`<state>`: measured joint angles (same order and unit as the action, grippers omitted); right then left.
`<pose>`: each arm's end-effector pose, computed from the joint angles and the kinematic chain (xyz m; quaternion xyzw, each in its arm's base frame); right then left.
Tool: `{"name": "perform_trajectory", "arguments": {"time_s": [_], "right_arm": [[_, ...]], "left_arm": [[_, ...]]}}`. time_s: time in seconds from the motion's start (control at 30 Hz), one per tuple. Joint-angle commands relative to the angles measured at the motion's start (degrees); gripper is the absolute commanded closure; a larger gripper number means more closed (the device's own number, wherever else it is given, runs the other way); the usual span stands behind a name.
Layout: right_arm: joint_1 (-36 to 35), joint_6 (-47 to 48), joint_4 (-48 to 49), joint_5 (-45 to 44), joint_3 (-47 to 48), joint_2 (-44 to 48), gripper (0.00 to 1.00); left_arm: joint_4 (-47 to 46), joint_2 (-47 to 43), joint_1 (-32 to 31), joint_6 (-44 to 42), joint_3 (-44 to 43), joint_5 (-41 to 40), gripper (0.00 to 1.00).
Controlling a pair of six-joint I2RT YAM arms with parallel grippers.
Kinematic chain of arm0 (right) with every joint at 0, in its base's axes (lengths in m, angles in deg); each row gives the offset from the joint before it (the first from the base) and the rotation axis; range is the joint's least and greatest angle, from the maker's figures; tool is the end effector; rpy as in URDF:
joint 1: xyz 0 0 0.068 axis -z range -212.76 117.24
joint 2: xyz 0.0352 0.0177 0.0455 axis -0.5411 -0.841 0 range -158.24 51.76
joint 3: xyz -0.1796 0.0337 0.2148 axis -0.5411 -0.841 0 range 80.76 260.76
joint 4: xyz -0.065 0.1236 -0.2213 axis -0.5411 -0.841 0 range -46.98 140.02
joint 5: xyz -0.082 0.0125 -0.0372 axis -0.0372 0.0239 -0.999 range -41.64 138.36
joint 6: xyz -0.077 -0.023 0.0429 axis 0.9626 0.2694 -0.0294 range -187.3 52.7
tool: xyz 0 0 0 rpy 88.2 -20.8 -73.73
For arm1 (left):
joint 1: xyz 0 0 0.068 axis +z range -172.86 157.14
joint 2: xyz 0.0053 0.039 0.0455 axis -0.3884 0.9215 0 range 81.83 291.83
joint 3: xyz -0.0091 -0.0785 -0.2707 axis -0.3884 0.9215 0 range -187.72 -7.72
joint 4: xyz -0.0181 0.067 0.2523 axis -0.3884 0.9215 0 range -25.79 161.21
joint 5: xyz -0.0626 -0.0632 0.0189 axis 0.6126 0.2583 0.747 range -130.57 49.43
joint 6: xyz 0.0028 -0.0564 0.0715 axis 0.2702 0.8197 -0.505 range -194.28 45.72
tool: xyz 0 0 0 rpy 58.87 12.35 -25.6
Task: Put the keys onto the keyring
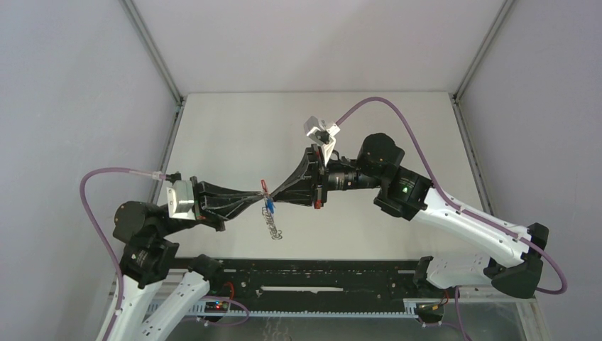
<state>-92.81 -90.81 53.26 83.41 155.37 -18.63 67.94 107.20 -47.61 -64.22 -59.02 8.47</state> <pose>0.1132 0.2903 0.4673 -0.4120 0.5263 0.6257 0.4022 0.0515 -0.0917 0.4401 0.4066 0.4592 -0.4468 0.6513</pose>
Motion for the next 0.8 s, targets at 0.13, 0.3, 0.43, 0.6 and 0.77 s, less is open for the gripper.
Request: {"name": "perform_trajectory", "arguments": {"time_s": [0.13,0.3,0.43,0.6,0.77], "right_arm": [[0.55,0.92,-2.68,0.49,-0.07,1.4,1.0],[0.73,1.18,-4.81,0.54,-0.04,1.31,1.0],[0.79,1.35,-5.69,0.82,-0.01,1.14,1.0],[1.72,1.28,-7.07,1.39,0.0,1.04,1.0],[2.59,0.73,-6.38,2.4,0.0,1.26,0.95]], "left_arm": [[-2.84,-0.63,-0.21,-0.7,0.62,-0.69,1.0],[-3.27,-0.66,-0.21,-0.62,0.64,-0.7,1.0],[-3.44,-0.62,-0.21,-0.57,0.62,-0.69,1.0],[-3.48,-0.69,-0.23,-0.57,0.57,-0.66,1.0],[-3.47,-0.82,-0.21,-0.57,0.6,-0.7,1.0]]}}
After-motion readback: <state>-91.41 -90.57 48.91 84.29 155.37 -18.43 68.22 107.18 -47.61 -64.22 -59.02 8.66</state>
